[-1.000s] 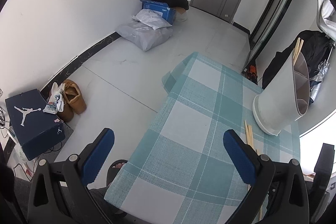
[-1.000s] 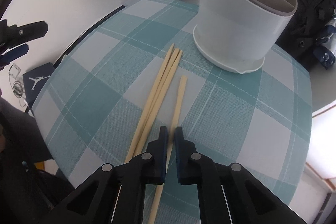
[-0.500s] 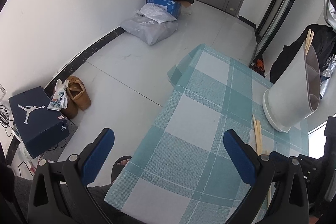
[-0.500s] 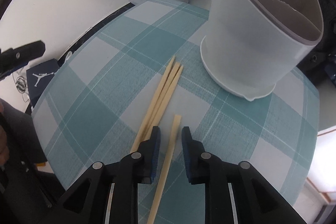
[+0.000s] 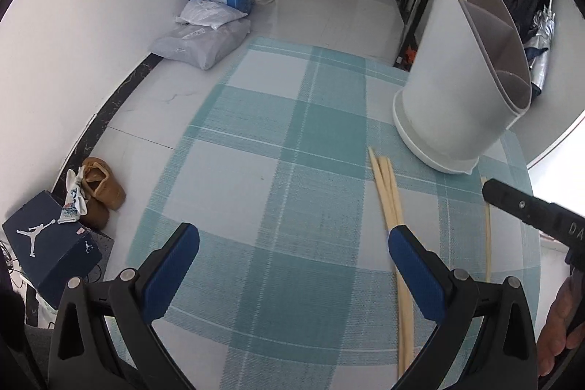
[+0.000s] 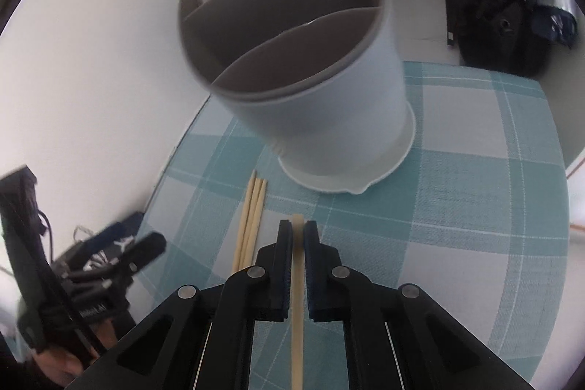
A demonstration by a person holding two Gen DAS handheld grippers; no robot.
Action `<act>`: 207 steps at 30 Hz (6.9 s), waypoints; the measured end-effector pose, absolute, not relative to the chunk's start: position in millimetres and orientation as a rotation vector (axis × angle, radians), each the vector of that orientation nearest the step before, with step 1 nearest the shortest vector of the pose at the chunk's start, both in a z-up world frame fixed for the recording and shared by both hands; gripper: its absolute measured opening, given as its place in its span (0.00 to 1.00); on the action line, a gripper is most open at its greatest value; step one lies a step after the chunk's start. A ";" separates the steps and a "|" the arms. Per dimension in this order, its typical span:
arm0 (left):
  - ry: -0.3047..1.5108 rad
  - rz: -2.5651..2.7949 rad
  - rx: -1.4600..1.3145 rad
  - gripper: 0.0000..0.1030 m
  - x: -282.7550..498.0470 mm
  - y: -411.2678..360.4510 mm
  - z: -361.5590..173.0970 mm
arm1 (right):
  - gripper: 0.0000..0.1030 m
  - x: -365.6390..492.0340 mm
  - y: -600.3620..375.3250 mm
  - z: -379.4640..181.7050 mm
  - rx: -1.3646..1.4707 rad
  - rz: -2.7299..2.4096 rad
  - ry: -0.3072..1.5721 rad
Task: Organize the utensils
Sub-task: 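Lift the chopstick with the right gripper while the left gripper grasps another chopstick, then raise both held chopsticks upright above the white holder, then lower both chopsticks into the holder and open both grippers, then move the right gripper down toward the loose chopsticks on the cloth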
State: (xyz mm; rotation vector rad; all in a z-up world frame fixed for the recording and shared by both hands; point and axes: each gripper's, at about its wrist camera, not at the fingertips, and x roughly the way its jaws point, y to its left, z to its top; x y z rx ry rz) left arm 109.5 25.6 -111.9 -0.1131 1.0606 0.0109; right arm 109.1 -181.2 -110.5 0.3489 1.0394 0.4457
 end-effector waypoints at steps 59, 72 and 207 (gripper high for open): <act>1.197 -0.036 0.015 0.44 181.7 -10.9 -132.0 | 0.06 99.8 -226.9 -69.4 0.553 0.487 0.885; 1.205 -0.027 -0.232 0.01 172.2 9.6 -122.9 | 0.06 90.6 -221.6 -39.5 0.420 0.463 0.795; 0.684 -0.069 -0.262 0.92 92.1 54.9 -0.6 | 0.77 38.3 -171.5 9.4 0.203 0.361 0.645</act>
